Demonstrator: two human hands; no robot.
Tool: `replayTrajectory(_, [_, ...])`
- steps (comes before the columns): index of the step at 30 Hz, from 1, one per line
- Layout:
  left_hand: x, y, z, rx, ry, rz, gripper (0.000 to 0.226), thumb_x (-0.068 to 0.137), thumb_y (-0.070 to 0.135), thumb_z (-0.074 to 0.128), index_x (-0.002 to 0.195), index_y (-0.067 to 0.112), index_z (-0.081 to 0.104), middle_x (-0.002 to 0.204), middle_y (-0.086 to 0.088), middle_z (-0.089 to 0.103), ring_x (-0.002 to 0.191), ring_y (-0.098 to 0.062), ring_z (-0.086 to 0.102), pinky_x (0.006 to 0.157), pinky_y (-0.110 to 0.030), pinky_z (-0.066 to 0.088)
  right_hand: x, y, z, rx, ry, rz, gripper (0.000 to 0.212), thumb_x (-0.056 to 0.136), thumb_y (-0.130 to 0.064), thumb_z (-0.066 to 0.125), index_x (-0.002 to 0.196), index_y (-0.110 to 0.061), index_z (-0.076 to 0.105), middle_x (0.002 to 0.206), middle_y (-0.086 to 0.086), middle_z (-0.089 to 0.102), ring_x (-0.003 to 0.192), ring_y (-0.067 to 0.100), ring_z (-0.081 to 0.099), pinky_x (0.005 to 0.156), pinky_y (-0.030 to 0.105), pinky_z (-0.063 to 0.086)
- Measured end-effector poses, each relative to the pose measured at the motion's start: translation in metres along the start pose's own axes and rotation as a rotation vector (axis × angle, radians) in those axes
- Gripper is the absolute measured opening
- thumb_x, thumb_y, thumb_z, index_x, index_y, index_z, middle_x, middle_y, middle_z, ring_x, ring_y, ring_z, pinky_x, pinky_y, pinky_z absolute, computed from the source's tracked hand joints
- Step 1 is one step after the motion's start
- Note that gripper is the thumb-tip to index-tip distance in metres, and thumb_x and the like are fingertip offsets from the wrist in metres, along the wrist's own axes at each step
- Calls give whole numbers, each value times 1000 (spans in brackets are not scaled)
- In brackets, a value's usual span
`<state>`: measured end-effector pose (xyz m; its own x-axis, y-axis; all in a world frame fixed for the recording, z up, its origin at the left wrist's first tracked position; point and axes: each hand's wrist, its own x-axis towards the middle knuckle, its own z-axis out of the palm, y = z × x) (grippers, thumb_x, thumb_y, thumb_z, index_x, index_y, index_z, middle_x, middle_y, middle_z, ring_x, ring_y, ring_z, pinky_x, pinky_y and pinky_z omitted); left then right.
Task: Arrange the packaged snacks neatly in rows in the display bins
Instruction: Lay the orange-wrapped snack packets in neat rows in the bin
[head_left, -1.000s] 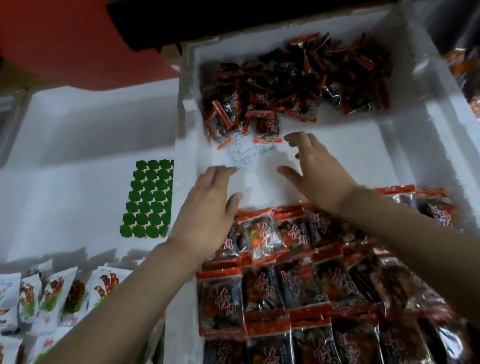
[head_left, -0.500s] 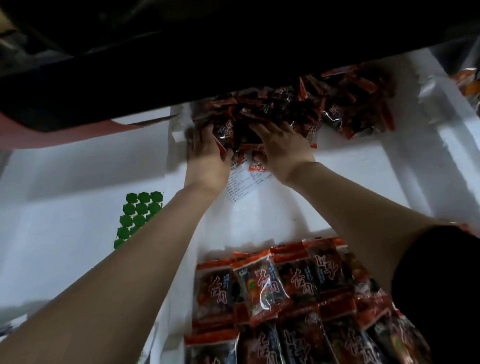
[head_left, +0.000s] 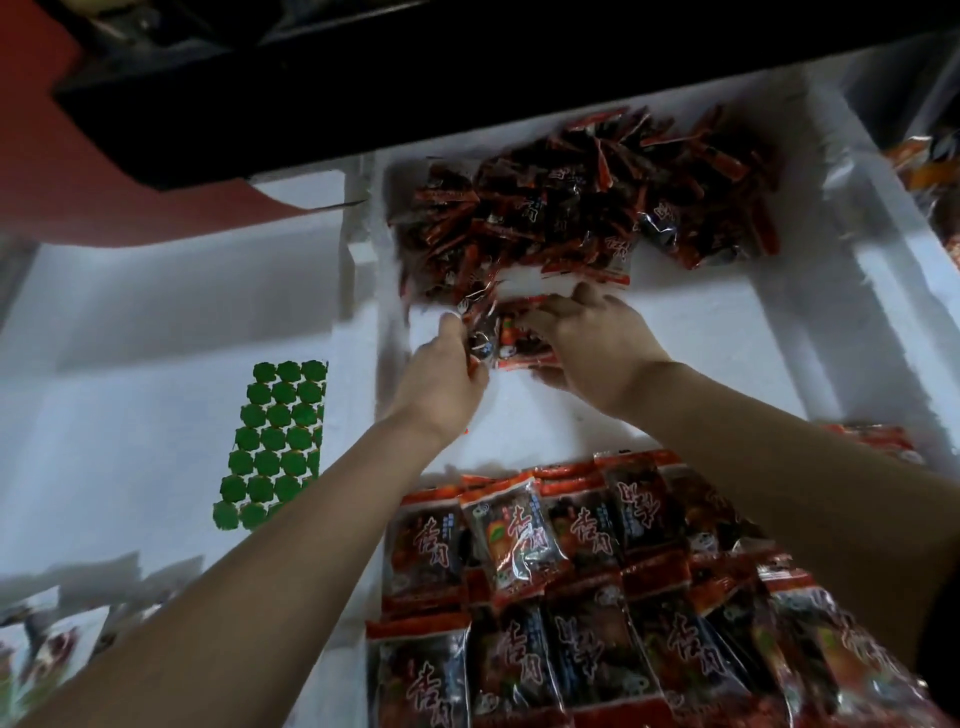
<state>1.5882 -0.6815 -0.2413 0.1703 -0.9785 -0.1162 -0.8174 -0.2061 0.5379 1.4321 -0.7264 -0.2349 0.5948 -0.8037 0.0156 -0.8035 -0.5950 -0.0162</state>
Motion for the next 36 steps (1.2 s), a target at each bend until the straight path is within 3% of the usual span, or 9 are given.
replayTrajectory(3, [-14, 1, 0, 41, -69, 36, 34, 94, 24, 54, 122, 16, 38, 86, -1, 60, 65, -16, 59, 62, -32, 51, -22, 4, 1, 5, -68, -31, 52, 91, -43, 52, 138, -28, 37, 137, -2, 44, 126, 23, 35, 101, 35, 36])
replayTrajectory(6, [-21, 4, -1, 0, -70, 6, 47, 90, 40, 59, 129, 21, 41, 110, 2, 60, 89, -20, 60, 80, -35, 50, -34, 10, -1, 140, -37, -4, 40, 92, -36, 52, 131, -29, 47, 133, -3, 48, 122, 20, 39, 96, 33, 37])
replayTrajectory(8, [-23, 6, 0, -17, -75, -24, 49, 88, 47, 58, 129, 25, 41, 117, 4, 58, 91, -24, 61, 82, -40, 52, -33, 13, -2, 199, 44, 32, 40, 93, -28, 53, 133, -25, 46, 131, 0, 50, 120, 22, 41, 94, 33, 39])
replayTrajectory(14, [-24, 6, 6, -140, 157, -36, 26, 90, 28, 60, 115, 20, 56, 90, 2, 66, 80, -22, 63, 74, -39, 54, -8, 2, 5, 402, -33, 96, 73, 90, -27, 60, 148, -12, 17, 141, 14, 42, 130, 29, 36, 104, 37, 32])
replayTrajectory(19, [-20, 6, 5, -173, 154, -69, 33, 89, 28, 63, 120, 20, 56, 88, 5, 62, 75, -17, 64, 70, -31, 54, 1, -5, 13, 272, -16, 162, 69, 81, -40, 67, 136, -7, 41, 132, 14, 46, 122, 29, 37, 103, 37, 33])
replayTrajectory(23, [-17, 8, 6, -177, 189, -54, 23, 90, 25, 62, 112, 17, 59, 80, 8, 59, 60, -3, 53, 56, -23, 43, -3, -7, 10, 346, 19, 205, 60, 80, -39, 69, 125, -7, 48, 121, 13, 52, 116, 29, 42, 96, 36, 37])
replayTrajectory(30, [-36, 10, -3, -305, 305, 3, 7, 92, 19, 59, 97, 20, 54, 75, 22, 52, 65, 8, 53, 62, -12, 45, -30, 3, -13, 531, 152, 157, 35, 90, -27, 60, 119, -13, 46, 107, 11, 65, 95, 28, 60, 77, 36, 48])
replayTrajectory(33, [-50, 10, -8, -390, 365, 14, 8, 93, 16, 57, 97, 20, 52, 80, 19, 55, 63, 6, 56, 57, -9, 46, -49, 12, -29, 654, 204, 88, 23, 95, -28, 51, 111, -10, 53, 91, 6, 64, 76, 14, 56, 63, 23, 39])
replayTrajectory(36, [-62, 11, -11, -449, 405, 21, 8, 93, 16, 57, 100, 18, 53, 83, 14, 59, 63, 9, 57, 63, -12, 49, -71, 14, -37, 759, 96, 55, 19, 96, -31, 46, 99, -16, 56, 77, -5, 59, 62, -2, 51, 54, 14, 37])
